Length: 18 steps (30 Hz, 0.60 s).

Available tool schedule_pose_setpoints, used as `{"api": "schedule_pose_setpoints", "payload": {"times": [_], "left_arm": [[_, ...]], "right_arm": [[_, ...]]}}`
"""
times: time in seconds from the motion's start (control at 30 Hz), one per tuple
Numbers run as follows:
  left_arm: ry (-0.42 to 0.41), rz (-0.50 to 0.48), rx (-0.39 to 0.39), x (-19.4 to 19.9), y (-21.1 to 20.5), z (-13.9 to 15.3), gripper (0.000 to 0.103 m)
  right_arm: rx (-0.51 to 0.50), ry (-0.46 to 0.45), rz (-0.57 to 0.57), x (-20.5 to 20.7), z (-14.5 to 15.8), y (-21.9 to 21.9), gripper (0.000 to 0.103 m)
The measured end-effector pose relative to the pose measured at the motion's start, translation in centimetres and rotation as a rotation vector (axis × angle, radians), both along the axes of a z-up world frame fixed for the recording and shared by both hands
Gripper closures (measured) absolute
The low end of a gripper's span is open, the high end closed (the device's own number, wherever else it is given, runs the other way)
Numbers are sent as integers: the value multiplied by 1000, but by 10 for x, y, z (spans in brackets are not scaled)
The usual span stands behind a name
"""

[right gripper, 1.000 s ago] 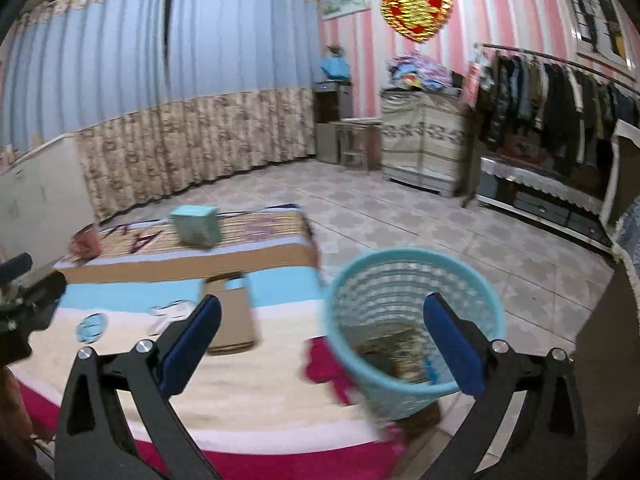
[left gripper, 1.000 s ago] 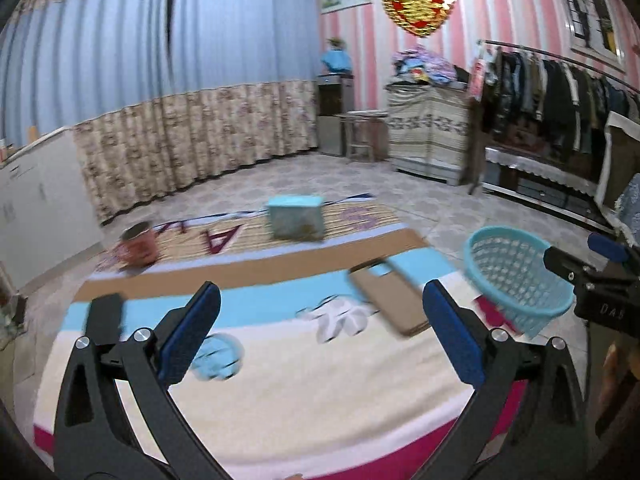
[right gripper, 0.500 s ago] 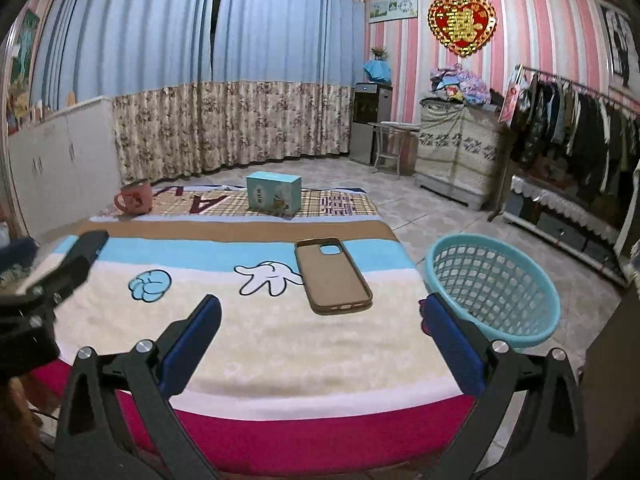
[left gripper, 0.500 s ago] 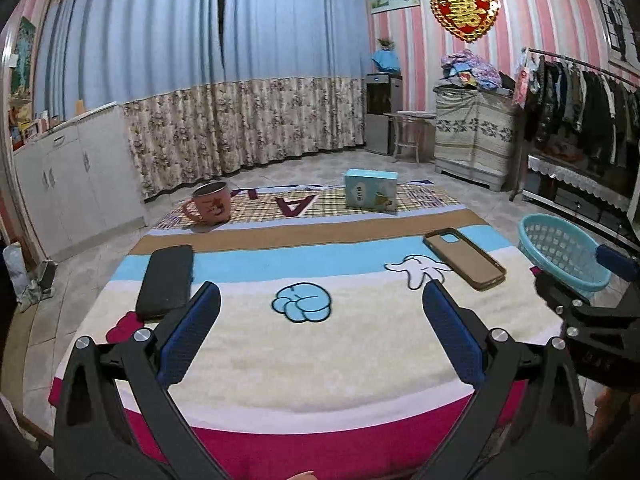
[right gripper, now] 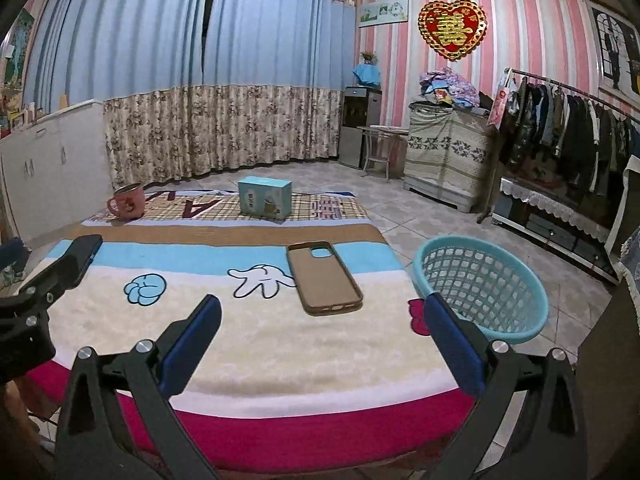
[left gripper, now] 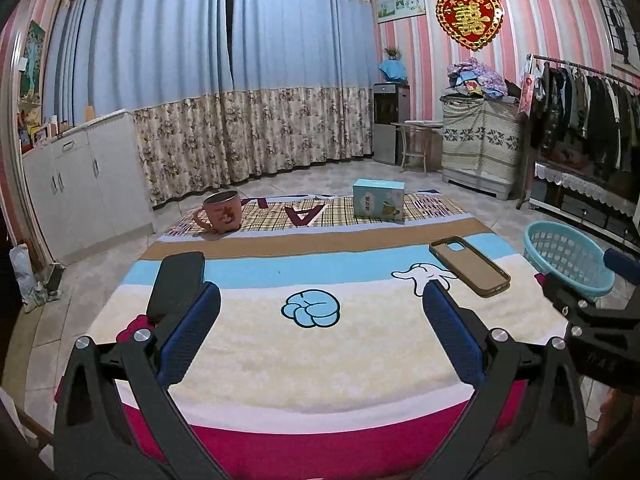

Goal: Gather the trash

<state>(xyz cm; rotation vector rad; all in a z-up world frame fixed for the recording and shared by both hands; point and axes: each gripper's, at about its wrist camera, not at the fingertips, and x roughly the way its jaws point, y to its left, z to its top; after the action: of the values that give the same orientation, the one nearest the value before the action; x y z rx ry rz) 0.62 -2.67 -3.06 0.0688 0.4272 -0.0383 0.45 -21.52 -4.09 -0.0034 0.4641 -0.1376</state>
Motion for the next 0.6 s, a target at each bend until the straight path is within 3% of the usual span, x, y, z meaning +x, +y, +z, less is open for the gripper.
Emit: {"api": "schedule_pose_setpoints", "payload": {"times": [0.6], "left_arm": [[0,16,-15,3,9,0,5]], "right_arm": [[16,2,36,2,-3,3,4]]}}
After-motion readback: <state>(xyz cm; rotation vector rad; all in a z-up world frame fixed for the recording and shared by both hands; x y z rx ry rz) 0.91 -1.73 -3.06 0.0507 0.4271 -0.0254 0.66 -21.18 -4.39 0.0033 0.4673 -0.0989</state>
